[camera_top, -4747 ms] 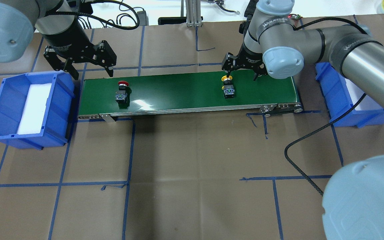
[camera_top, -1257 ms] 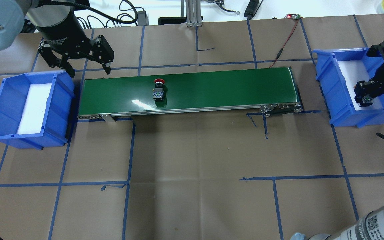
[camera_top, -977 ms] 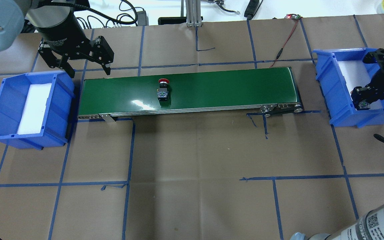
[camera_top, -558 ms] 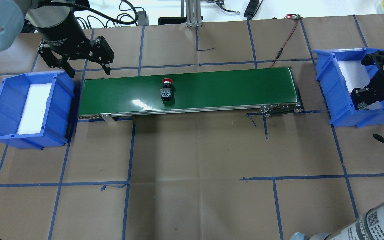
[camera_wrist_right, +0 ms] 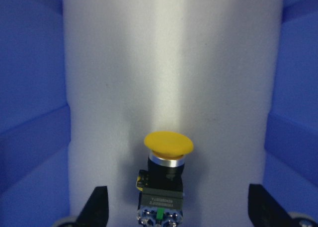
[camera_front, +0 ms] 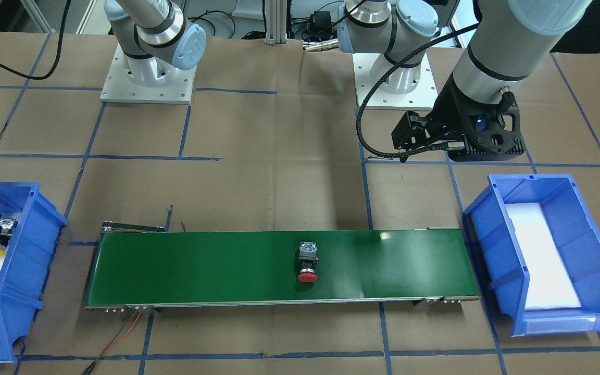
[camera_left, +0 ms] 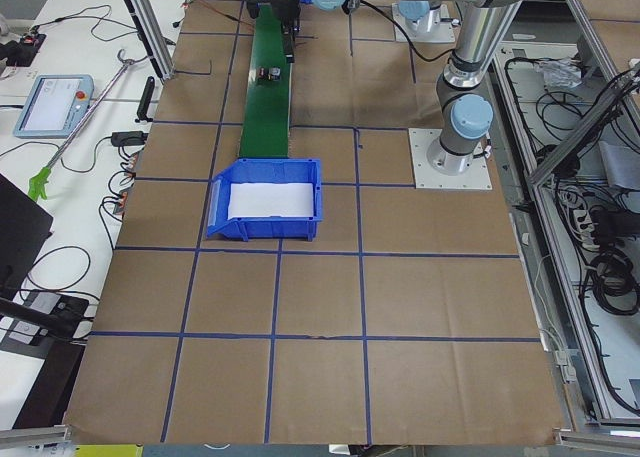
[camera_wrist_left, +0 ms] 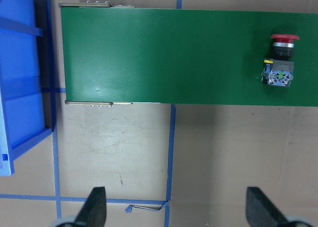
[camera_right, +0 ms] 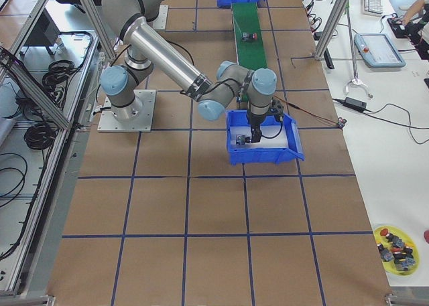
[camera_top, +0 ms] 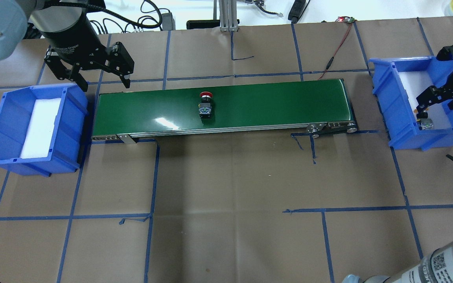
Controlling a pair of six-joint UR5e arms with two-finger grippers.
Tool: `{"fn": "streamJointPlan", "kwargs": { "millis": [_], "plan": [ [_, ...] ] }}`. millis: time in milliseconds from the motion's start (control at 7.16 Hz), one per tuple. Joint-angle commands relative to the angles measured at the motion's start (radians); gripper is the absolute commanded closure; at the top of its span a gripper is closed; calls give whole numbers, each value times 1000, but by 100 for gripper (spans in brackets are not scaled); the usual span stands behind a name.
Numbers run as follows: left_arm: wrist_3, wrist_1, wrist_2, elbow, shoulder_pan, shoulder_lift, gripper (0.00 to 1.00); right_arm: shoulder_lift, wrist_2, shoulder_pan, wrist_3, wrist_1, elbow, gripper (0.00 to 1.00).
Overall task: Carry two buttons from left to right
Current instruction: 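Lower the yellow button into the bin and open the right gripper, then move the right gripper back over the conveyor toward the red button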
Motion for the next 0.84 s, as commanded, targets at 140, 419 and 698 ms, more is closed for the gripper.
{"fn": "streamJointPlan", "kwargs": {
  "millis": [140, 419, 698],
  "plan": [
    [2, 0, 1, -3, 0, 4, 0, -107, 0, 181, 301, 232, -149, 1],
    [3, 0, 1, -3, 0, 4, 0, -186, 20, 358, 566, 265, -137, 1],
    [5, 0, 1, -6, 0, 4, 0, -184, 25, 497, 714, 267, -131, 1]
  ]
}}
